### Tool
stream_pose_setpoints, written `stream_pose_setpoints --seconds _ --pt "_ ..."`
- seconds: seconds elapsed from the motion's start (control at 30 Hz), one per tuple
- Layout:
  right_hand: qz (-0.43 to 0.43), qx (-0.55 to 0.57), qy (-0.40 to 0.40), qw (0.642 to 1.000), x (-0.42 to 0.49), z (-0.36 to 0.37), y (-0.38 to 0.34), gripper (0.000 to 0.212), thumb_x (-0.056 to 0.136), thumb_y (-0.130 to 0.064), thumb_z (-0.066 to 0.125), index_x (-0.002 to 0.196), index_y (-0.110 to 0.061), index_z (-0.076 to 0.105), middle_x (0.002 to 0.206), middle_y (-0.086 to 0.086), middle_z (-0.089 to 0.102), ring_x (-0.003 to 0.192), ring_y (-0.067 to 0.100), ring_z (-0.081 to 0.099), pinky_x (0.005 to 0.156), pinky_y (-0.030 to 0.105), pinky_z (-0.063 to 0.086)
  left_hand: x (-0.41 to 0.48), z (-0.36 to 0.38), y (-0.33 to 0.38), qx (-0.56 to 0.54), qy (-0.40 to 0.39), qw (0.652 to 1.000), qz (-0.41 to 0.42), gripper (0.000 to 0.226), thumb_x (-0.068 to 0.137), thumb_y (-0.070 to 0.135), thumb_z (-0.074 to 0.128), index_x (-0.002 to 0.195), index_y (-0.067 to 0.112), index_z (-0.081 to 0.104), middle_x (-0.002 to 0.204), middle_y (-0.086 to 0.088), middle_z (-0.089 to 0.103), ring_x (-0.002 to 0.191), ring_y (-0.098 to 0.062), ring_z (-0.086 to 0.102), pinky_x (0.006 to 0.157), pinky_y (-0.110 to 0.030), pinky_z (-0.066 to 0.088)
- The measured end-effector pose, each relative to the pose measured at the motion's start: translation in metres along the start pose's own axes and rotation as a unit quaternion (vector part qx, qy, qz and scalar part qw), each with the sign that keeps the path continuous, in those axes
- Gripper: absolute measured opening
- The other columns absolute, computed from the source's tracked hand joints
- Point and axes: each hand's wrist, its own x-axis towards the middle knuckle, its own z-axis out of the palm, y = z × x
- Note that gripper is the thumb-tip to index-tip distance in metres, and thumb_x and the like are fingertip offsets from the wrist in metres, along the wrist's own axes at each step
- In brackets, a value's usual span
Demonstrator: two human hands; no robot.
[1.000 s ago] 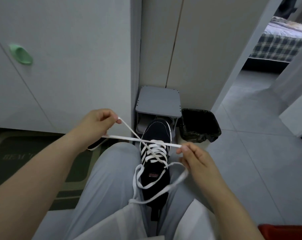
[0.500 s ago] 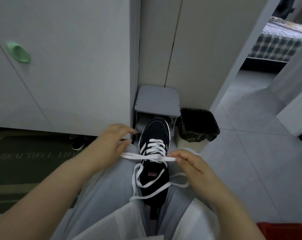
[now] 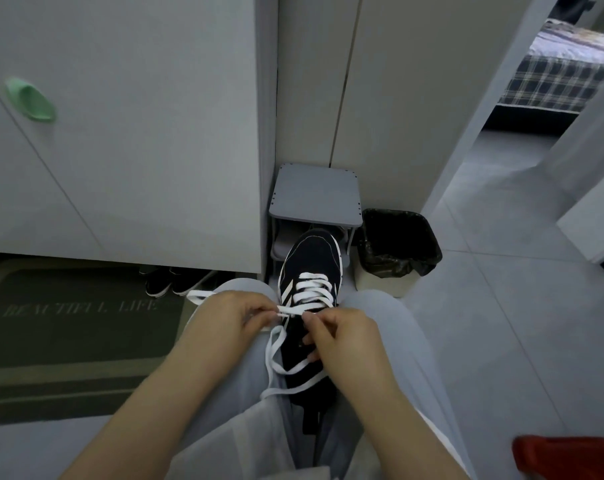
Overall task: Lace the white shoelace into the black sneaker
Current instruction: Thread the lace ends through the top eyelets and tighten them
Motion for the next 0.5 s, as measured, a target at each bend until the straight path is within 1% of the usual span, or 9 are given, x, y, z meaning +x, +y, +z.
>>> stream_pose_setpoints --seconds 0.07,0.13,0.2,0.23,0.3,0.37,0.4,0.43,0.5 --pt "-0.016 -0.074 0.000 0.997 -0.001 0.008 -0.002 0.037 0.091 -0.042 0.049 0.075 -0.014 0.067 0.069 0.001 0.068 0.064 0.016 0.063 0.063 0.031 0.051 -0.002 0.007 -0.004 0.009 0.009 1.000 0.006 0.015 0.084 0.031 0.062 0.089 0.023 0.075 0.084 0.009 0.071 0.079 -0.003 0.058 0.070 -0.006 0.036" --pt "-0.030 -0.107 0.002 0.994 -0.003 0.013 -0.005 0.035 0.091 -0.043 0.051 0.076 -0.015 0.066 0.070 -0.001 0.067 0.068 0.014 0.061 0.063 0.028 0.047 -0.004 0.014 -0.004 0.013 0.021 1.000 0.012 0.013 0.084 0.028 0.065 0.091 0.023 0.075 0.087 0.008 0.071 0.084 -0.006 0.056 0.073 -0.004 0.034" --pt "-0.034 -0.094 0.012 0.995 -0.005 0.016 -0.003 0.025 0.090 -0.039 0.053 0.081 -0.019 0.065 0.075 -0.004 0.068 0.071 0.011 0.061 0.065 0.027 0.048 -0.006 0.019 -0.005 0.012 0.022 1.000 0.014 0.021 0.080 0.036 0.060 0.088 0.024 0.075 0.085 0.008 0.071 0.082 -0.007 0.056 0.072 -0.004 0.033" --pt "-0.029 -0.073 0.014 0.997 -0.005 0.017 -0.002 0.021 0.090 -0.036 0.054 0.081 -0.020 0.065 0.076 -0.004 0.068 0.071 0.011 0.062 0.067 0.030 0.050 -0.006 0.021 -0.005 0.009 0.015 1.000 0.015 0.024 0.077 0.038 0.057 0.086 0.024 0.075 0.083 0.009 0.071 0.081 -0.006 0.058 0.072 -0.004 0.034" --pt "-0.014 -0.017 0.006 1.000 -0.004 0.018 0.002 0.018 0.090 -0.028 0.054 0.077 -0.019 0.063 0.071 -0.003 0.067 0.063 0.011 0.063 0.067 0.035 0.052 -0.007 0.025 -0.005 -0.007 0.006 1.000 0.015 0.024 0.074 0.037 0.056 0.082 0.024 0.075 0.079 0.010 0.071 0.078 -0.004 0.059 0.073 -0.003 0.036" --pt "-0.007 0.014 -0.007 1.000 -0.003 0.020 0.004 0.020 0.091 -0.023 0.053 0.073 -0.016 0.060 0.063 0.000 0.064 0.051 0.010 0.060 0.065 0.037 0.052 -0.008 0.029 -0.005 -0.014 0.007 1.000 0.018 0.026 0.074 0.041 0.055 0.080 0.024 0.075 0.074 0.008 0.071 0.079 -0.005 0.057 0.072 -0.007 0.038" --pt "-0.007 0.022 -0.010 1.000 -0.003 0.020 0.005 0.021 0.092 -0.021 0.052 0.073 -0.015 0.059 0.062 0.001 0.063 0.049 0.010 0.059 0.065 0.037 0.052 -0.008 0.031 -0.005 -0.012 0.005 1.000 0.020 0.032 0.074 0.045 0.051 0.079 0.024 0.074 0.074 0.008 0.071 0.076 -0.005 0.058 0.072 -0.010 0.040" --pt "-0.008 0.032 -0.011 0.999 -0.002 0.021 0.006 0.021 0.092 -0.021 0.052 0.074 -0.014 0.060 0.061 0.003 0.062 0.049 0.010 0.057 0.065 0.037 0.052 -0.008 0.033 -0.005 -0.012 0.005 1.000 0.022 0.038 0.074 0.048 0.046 0.080 0.024 0.074 0.074 0.008 0.071 0.072 -0.004 0.060 0.071 -0.015 0.042" --pt "-0.012 0.046 -0.016 0.999 -0.002 0.021 0.008 0.021 0.093 -0.020 0.050 0.076 -0.013 0.061 0.062 0.004 0.062 0.050 0.013 0.058 0.066 0.037 0.052 -0.007 0.036 -0.007 -0.006 0.003 1.000 0.021 0.042 0.074 0.049 0.042 0.079 0.022 0.074 0.073 0.007 0.071 0.071 -0.010 0.063 0.071 -0.024 0.044"
